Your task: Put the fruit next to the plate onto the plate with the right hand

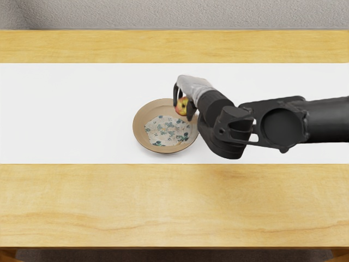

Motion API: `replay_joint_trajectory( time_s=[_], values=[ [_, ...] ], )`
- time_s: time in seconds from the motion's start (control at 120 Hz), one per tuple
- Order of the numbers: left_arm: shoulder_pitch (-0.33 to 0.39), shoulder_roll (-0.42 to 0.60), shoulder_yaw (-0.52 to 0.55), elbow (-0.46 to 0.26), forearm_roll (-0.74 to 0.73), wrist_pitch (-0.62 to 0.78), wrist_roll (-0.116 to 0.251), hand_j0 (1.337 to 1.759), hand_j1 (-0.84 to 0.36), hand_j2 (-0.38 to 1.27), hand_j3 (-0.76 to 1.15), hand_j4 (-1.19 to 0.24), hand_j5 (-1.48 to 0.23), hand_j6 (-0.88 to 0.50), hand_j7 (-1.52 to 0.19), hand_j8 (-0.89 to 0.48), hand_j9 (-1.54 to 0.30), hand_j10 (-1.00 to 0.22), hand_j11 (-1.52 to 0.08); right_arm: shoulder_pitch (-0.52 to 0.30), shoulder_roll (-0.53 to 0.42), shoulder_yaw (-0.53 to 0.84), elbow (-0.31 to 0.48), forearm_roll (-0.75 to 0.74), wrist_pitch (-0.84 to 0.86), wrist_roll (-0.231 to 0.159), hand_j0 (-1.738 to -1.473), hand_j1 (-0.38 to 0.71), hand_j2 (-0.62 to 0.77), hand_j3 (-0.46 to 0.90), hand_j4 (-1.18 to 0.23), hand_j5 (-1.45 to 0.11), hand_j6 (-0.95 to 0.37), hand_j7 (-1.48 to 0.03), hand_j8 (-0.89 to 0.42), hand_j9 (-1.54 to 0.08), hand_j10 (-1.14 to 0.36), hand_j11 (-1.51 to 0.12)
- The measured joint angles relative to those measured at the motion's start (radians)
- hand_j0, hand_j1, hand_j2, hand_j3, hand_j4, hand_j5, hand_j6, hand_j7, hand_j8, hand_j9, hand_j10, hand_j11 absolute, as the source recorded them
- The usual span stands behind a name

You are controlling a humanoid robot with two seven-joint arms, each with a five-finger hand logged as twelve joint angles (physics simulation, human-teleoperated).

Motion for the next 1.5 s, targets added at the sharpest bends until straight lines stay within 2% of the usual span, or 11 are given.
replay_joint_trajectory(
  time_s=[0.292, 0.55, 0.567, 0.708, 0.883, 0.983, 1.167, 1.25, 1.317, 1.4, 1.5],
  values=[
    [0.000, 0.000, 0.000, 0.000, 0.000, 0.000, 0.000, 1.658, 0.35, 0.00, 0.00, 0.00, 0.00, 0.00, 0.00, 0.00, 0.00, 0.00, 0.00, -0.066, 0.073, -0.001, -0.084, -0.012, 0.002, -0.002, -1.645, 0.25, 0.39, 0.00, -0.84, -1.16, -0.47, -1.12, -0.42, -1.18, -0.82, -1.19],
    [0.000, 0.000, 0.000, 0.000, 0.000, 0.000, 0.000, 1.658, 0.35, 0.00, 0.00, 0.00, 0.00, 0.00, 0.00, 0.00, 0.00, 0.00, 0.00, -0.081, 0.122, -0.002, -0.122, -0.013, 0.002, -0.002, -1.644, 0.25, 0.38, 0.00, -0.83, -1.15, -0.48, -1.11, -0.43, -1.17, -0.82, -1.18],
    [0.000, 0.000, 0.000, 0.000, 0.000, 0.000, 0.000, 1.658, 0.35, 0.00, 0.00, 0.00, 0.00, 0.00, 0.00, 0.00, 0.00, 0.00, 0.00, -0.082, 0.123, -0.002, -0.128, -0.013, 0.002, -0.001, -1.645, 0.24, 0.37, 0.00, -0.81, -1.13, -0.48, -1.08, -0.43, -1.15, -0.80, -1.15],
    [0.000, 0.000, 0.000, 0.000, 0.000, 0.000, 0.000, 1.658, 0.35, 0.00, 0.00, 0.00, 0.00, 0.00, 0.00, 0.00, 0.00, 0.00, 0.00, -0.107, 0.131, 0.011, -0.193, -0.007, -0.001, -0.001, -1.651, -0.04, 0.18, 0.00, -0.42, -0.58, -0.26, -0.56, -0.23, -0.59, -0.41, -0.59],
    [0.000, 0.000, 0.000, 0.000, 0.000, 0.000, 0.000, 1.658, 0.35, 0.00, 0.00, 0.00, 0.00, 0.00, 0.00, 0.00, 0.00, 0.00, 0.00, -0.110, 0.116, 0.098, -0.188, -0.001, 0.003, -0.001, -1.655, -0.20, 0.07, 0.00, -0.19, -0.27, -0.12, -0.26, -0.11, -0.27, -0.19, -0.27],
    [0.000, 0.000, 0.000, 0.000, 0.000, 0.000, 0.000, 1.658, 0.35, 0.00, 0.00, 0.00, 0.00, 0.00, 0.00, 0.00, 0.00, 0.00, 0.00, -0.129, 0.027, 0.218, -0.102, 0.013, 0.040, -0.001, -1.656, -0.24, 0.04, 0.00, -0.13, -0.18, -0.09, -0.17, -0.08, -0.18, -0.13, -0.18],
    [0.000, 0.000, 0.000, 0.000, 0.000, 0.000, 0.000, 1.658, 0.35, 0.00, 0.00, 0.00, 0.00, 0.00, 0.00, 0.00, 0.00, 0.00, 0.00, -0.254, -0.210, 0.514, 0.065, 0.021, 0.234, -0.001, -1.657, -0.29, 0.02, 0.00, -0.07, -0.09, -0.05, -0.09, -0.05, -0.09, -0.07, -0.09],
    [-0.001, 0.000, 0.000, 0.000, 0.000, 0.000, 0.000, 1.658, 0.35, 0.00, 0.00, 0.00, 0.00, 0.00, 0.00, 0.00, 0.00, 0.00, 0.00, -0.354, -0.304, 0.694, 0.121, 0.021, 0.366, -0.001, -1.658, -0.30, 0.01, 0.00, -0.06, -0.08, -0.05, -0.07, -0.04, -0.08, -0.06, -0.08],
    [0.000, 0.000, 0.000, 0.000, 0.000, 0.000, 0.000, 1.658, 0.35, 0.00, 0.00, 0.00, 0.00, 0.00, 0.00, 0.00, 0.00, 0.00, 0.00, -0.469, -0.350, 0.877, 0.143, 0.021, 0.515, -0.001, -1.658, -0.30, 0.00, 0.00, -0.05, -0.06, -0.04, -0.06, -0.04, -0.07, -0.05, -0.07],
    [-0.001, 0.000, 0.000, 0.000, 0.000, 0.000, 0.000, 1.658, 0.35, 0.00, 0.00, 0.00, 0.00, 0.00, 0.00, 0.00, 0.00, 0.00, 0.00, -0.603, -0.386, 1.094, 0.154, 0.034, 0.714, -0.001, -1.658, -0.31, 0.00, 0.00, -0.04, -0.06, -0.04, -0.05, -0.04, -0.06, -0.04, -0.06],
    [-0.001, 0.000, 0.000, 0.000, 0.000, 0.000, 0.000, 1.658, 0.35, 0.00, 0.00, 0.00, 0.00, 0.00, 0.00, 0.00, 0.00, 0.00, 0.00, -0.731, -0.421, 1.281, 0.144, 0.077, 0.921, -0.001, -1.658, -0.31, 0.00, 0.00, -0.04, -0.05, -0.04, -0.05, -0.03, -0.05, -0.04, -0.05]
  ],
)
